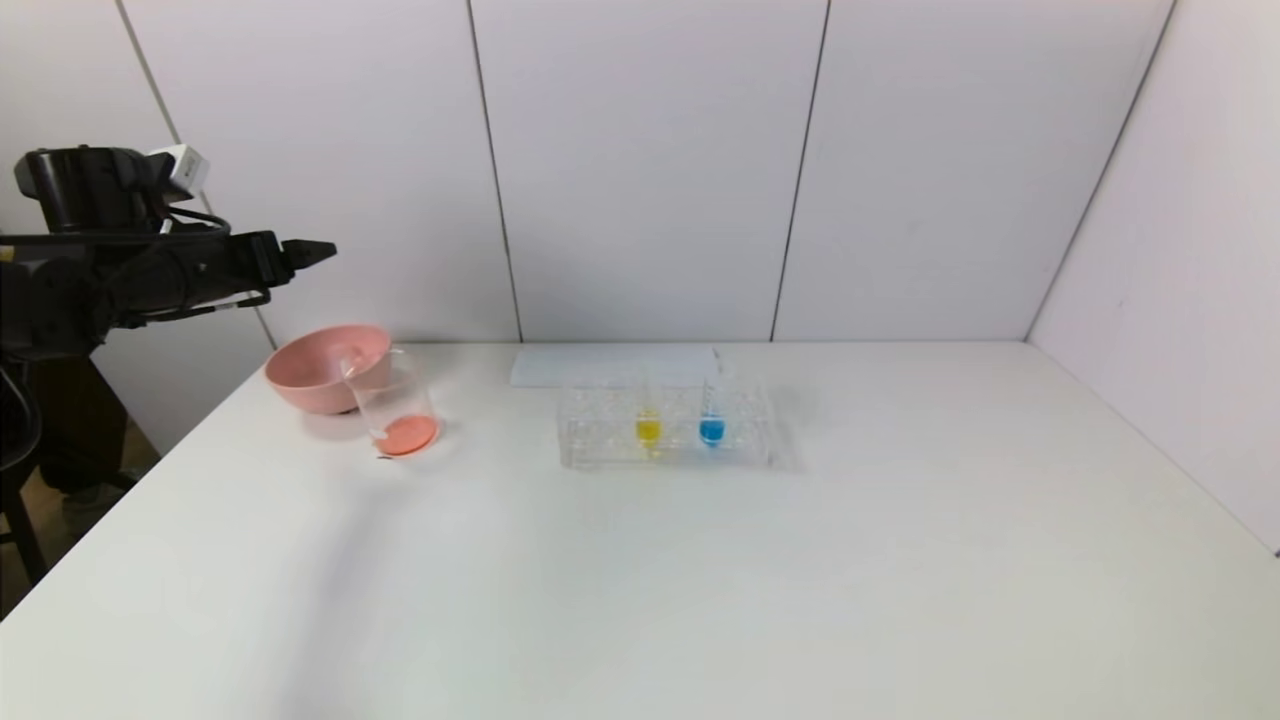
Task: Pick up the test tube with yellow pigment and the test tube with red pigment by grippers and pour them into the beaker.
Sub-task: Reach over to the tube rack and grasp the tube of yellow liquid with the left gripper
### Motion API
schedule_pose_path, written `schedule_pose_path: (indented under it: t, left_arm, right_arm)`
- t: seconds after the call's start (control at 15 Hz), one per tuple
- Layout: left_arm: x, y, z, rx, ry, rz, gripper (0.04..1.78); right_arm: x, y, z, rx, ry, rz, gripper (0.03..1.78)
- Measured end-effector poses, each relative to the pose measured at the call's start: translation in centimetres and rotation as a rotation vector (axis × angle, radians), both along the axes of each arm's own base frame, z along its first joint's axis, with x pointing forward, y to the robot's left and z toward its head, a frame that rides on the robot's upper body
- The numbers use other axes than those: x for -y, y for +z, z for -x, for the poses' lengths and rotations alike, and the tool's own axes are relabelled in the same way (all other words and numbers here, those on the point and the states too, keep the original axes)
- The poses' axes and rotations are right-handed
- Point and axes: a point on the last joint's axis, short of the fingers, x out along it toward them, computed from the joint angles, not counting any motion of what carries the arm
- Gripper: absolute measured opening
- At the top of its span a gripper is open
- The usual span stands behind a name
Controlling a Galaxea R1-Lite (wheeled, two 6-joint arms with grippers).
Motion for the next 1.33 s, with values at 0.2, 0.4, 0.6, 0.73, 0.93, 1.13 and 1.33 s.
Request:
schedule_pose_path:
  t: [0.2, 0.4, 0.6, 0.73, 0.93, 1.13, 1.33]
  left_arm:
    - [1.7, 1.7, 3.0, 0.024, -0.031, -0.028, 1.76]
    - [3.1, 3.1, 6.8, 0.049, -0.061, -0.074, 1.76]
    - [4.6, 4.1, 10.9, 0.044, -0.098, -0.135, 1.76]
    - [5.6, 4.0, 13.3, 0.033, -0.138, -0.204, 1.76]
    - [7.5, 4.0, 16.3, 0.057, -0.215, -0.241, 1.76]
    - [9.0, 3.4, 18.8, 0.068, -0.285, -0.237, 1.76]
    - [10.0, 3.0, 20.5, 0.075, -0.335, -0.213, 1.76]
  right_arm:
    - [0.0, 0.0, 0.0, 0.000, 0.000, 0.000, 1.70]
    - [0.0, 0.0, 0.0, 0.000, 0.000, 0.000, 1.70]
    - [0.0, 0.0, 0.0, 0.000, 0.000, 0.000, 1.70]
    - [0.0, 0.0, 0.0, 0.000, 0.001, 0.000, 1.70]
    - [0.0, 0.0, 0.0, 0.000, 0.000, 0.000, 1.70]
    - [0.0, 0.0, 0.0, 0.000, 0.000, 0.000, 1.70]
    - [0.0, 0.0, 0.0, 0.000, 0.000, 0.000, 1.70]
